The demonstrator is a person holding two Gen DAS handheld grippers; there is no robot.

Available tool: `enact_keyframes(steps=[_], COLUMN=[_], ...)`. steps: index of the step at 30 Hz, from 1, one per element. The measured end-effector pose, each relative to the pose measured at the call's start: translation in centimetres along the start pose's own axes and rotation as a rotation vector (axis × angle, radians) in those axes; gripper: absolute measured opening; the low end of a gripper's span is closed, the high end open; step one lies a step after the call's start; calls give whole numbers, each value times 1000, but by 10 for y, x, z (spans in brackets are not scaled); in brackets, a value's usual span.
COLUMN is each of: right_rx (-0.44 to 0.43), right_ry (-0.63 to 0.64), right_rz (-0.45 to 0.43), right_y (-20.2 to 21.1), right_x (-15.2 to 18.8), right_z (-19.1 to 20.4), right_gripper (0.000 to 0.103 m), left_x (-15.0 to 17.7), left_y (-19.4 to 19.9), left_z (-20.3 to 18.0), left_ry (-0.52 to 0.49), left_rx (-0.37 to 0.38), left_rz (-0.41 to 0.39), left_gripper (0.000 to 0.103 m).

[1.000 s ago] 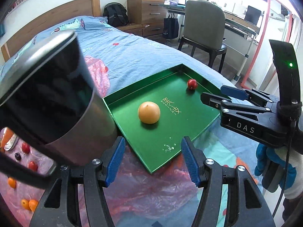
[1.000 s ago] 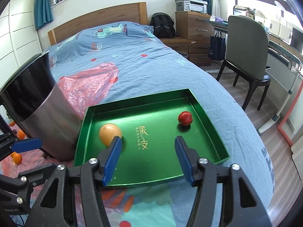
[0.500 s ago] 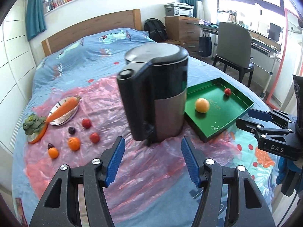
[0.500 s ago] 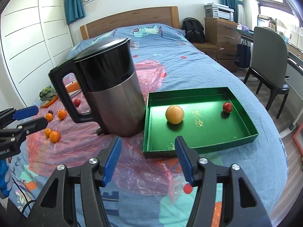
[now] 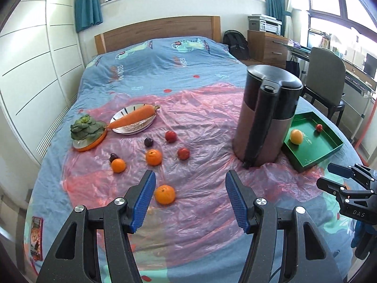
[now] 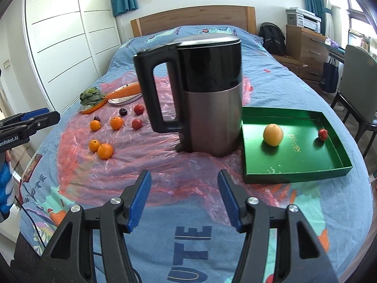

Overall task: Organize fruits
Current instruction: 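Move both open tools back toward the remaining fruits, then grasp an orange with the left tool while the right tool grasps a tangerine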

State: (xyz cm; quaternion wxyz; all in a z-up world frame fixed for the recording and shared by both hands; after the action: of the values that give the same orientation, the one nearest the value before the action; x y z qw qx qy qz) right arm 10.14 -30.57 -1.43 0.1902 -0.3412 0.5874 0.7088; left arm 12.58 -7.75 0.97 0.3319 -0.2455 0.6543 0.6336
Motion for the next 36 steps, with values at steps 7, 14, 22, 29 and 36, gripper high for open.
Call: enact_keyframes(steps=[7,14,22,29,36], right_rx=[-56,-96,-165,-225,-271], right_ry=[57,104,152,196,247], right_rz=[33,68,111,158,198], right_y=[-26,-54,-93,-140,-182], right_x=[-2,-4,-10,-11,-12], right_z=[47,82,124,160,189], right_gripper=[56,56,56,56,56], left_x=[16,41,68,75,76], left_y=[-7,-21,-55,-96,-138], left_z=[60,106,136,135,135], left_ry=[84,149,190,180,189], left_rx=[-54,-99,-87,-37,-6], left_rz=[14,43,115,176,228], left_gripper=[56,56,56,56,56])
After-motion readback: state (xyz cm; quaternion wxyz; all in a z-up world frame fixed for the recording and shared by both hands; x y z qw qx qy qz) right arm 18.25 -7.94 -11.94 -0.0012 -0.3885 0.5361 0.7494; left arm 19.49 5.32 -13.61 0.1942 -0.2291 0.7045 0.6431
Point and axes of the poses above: each gripper's, at about its wrist camera, not at the fingertips, and y roughly against the way its jaws point, z to its left, x to its underside, the point moved 7 cm from there along -y, roughly the way its jaws point, and after that the axes turned 3 degrees about y, right-handed, at the moved point
